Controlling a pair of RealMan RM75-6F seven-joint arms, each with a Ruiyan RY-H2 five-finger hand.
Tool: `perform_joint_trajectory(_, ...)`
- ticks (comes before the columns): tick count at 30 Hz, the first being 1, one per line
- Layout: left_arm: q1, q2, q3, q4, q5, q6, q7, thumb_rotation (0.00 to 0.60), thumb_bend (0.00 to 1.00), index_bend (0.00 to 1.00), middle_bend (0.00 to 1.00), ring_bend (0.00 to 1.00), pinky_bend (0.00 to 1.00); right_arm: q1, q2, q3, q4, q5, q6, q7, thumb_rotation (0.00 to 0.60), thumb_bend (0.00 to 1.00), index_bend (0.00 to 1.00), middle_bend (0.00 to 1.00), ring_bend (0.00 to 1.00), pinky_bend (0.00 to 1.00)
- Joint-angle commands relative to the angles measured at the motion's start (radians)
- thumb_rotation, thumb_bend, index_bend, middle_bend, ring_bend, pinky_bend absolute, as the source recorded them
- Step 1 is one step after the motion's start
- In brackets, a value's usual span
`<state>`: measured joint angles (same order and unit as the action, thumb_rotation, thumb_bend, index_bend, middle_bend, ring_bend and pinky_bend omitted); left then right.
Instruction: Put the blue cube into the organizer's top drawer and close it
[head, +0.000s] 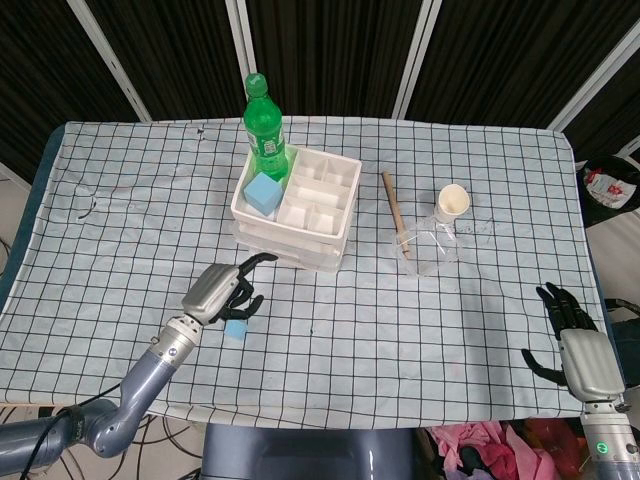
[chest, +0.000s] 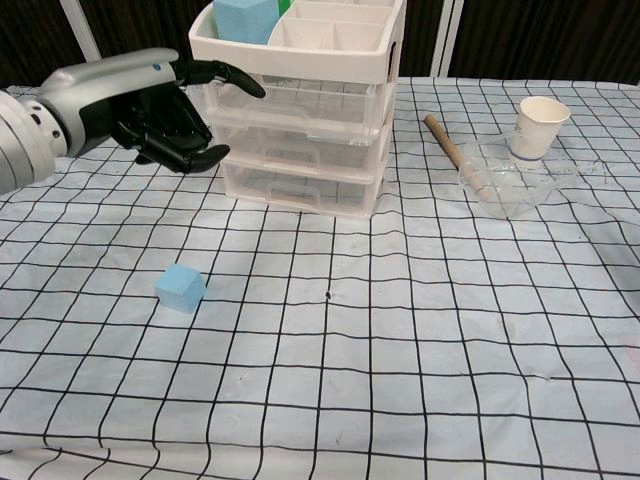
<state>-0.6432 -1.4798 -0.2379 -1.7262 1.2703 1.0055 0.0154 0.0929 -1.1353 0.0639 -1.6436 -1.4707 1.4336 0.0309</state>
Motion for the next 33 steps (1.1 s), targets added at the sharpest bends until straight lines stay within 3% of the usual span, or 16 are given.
perform_joint_trajectory(1, -0.022, -0.01, -0.029, -0.032, -0.048, 0.073, 0.181, 0.6, 0.45, 0.21, 0.97, 0.91, 0.87, 0.0, 0.0, 0.0, 0.0, 0.001, -0.001, 0.001, 0.6, 0.24, 0.04, 0.0, 0.0, 0.18)
perform_joint_trajectory(12, -0.084, -0.045, -0.059, -0.007, -0.206, 0.097, 0.415, 0.6, 0.45, 0.21, 0.98, 0.91, 0.87, 0.001, 0.001, 0.002, -0.002, 0.008, -0.006, 0.004, 0.6, 0.24, 0.05, 0.0, 0.0, 0.18)
perform_joint_trajectory(23, -0.133, -0.058, -0.072, 0.015, -0.338, 0.09, 0.51, 0.6, 0.45, 0.22, 0.99, 0.92, 0.88, 0.001, 0.003, 0.002, -0.004, 0.009, -0.009, 0.007, 0.6, 0.24, 0.06, 0.0, 0.0, 0.18)
perform_joint_trajectory(33, -0.147, -0.046, -0.067, -0.01, -0.391, 0.099, 0.52, 0.6, 0.46, 0.4, 1.0, 0.95, 0.91, 0.001, 0.003, 0.003, -0.001, 0.007, -0.005, 0.012, 0.6, 0.24, 0.06, 0.0, 0.0, 0.18)
